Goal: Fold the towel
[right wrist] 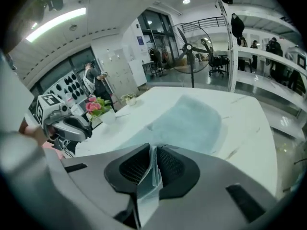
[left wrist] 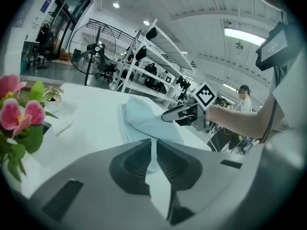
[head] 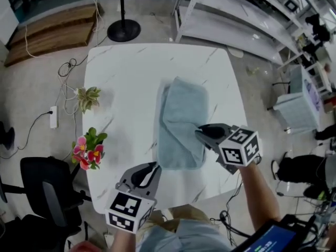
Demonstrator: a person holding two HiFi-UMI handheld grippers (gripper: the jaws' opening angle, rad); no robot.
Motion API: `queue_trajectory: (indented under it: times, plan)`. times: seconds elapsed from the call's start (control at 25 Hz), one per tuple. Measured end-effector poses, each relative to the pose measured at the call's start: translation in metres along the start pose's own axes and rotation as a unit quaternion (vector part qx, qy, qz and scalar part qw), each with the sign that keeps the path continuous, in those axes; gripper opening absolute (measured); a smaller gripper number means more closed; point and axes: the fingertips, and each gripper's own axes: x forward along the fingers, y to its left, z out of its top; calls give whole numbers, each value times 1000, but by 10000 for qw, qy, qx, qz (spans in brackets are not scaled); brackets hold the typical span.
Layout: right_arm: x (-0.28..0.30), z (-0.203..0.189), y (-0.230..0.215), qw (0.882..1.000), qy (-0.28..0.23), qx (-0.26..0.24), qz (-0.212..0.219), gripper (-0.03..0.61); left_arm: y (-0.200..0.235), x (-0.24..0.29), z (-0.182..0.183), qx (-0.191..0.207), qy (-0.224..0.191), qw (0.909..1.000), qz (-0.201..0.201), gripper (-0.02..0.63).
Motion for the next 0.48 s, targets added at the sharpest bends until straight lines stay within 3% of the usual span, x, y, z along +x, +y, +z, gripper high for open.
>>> queue_trajectory:
  times: [0.24, 0.48]
  plan:
    - [0, 24, 82, 9947, -7, -874, 544, 58, 0, -33, -1, -85, -246, 9986, 454, 38]
    - [32, -9, 122, 9838, 523, -1549, 729, 61, -7, -53, -24, -252, -280, 9971, 655, 38]
